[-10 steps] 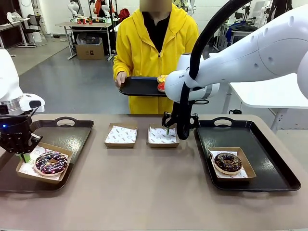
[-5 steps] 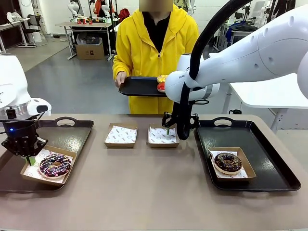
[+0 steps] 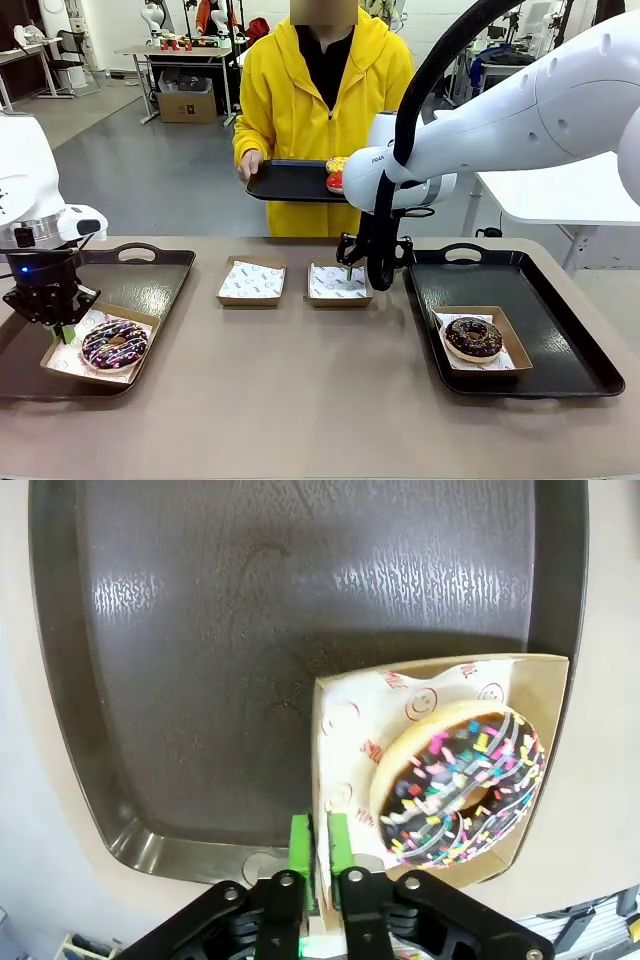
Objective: Individually package the donuts and arrange them on the tray.
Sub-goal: Place the picked Paper togo box on the Handle tray while simultaneously picking up another Paper togo box from the table with the other hand.
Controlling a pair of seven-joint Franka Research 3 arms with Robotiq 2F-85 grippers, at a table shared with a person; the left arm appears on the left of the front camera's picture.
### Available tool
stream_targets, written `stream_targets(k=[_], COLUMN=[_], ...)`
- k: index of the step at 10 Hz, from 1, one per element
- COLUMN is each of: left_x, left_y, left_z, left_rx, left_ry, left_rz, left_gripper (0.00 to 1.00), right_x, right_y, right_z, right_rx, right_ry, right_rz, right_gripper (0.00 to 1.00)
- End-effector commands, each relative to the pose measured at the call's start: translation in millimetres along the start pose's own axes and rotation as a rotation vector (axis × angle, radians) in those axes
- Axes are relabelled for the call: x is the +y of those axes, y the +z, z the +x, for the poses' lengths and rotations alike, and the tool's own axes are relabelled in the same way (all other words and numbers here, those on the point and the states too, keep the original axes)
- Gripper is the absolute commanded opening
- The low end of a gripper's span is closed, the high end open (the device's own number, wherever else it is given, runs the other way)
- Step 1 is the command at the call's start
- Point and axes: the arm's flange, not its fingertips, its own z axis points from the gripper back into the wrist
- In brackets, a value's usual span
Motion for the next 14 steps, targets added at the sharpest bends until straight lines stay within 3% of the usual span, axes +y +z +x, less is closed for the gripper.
stream_targets(k=[1,2,3,4,6,12,14], left_x=[4,4,5,5,6,11,19], left_y=[1,2,3,3,4,11,20], left_z=[-1,-2,-2,-3,-4,-14,-28], left_rx=[-0.021,-0.022,-0.021,-0.021,-0.022,-0.031,-0.036], left_ry=[-0.015,-0.016,-0.018,-0.022,-0.030,-0.051,-0.113], left_rz=[-0.005,-0.008,-0.010,-0.013,-0.019,-0.070,-0.211], left_gripper=[1.00,1.00,1.00,0.82,1.00,1.00,1.00], right_x=[-6,-5,-5,-6,-7,-6,-1], right_y=[-3,-2,-3,-4,-5,-5,5], right_z=[-2,-3,-2,-1,-1,-1,-1], right_rx=[-0.016,-0.019,-0.016,-0.010,0.005,-0.002,0.026], right_ry=[0.019,0.019,0.014,0.011,0.011,-0.010,-0.022], right_rz=[0.005,0.006,0.010,0.012,0.026,0.038,0.045], right_gripper=[0.41,0.00,0.36,0.00,0.00,0.00,0.00])
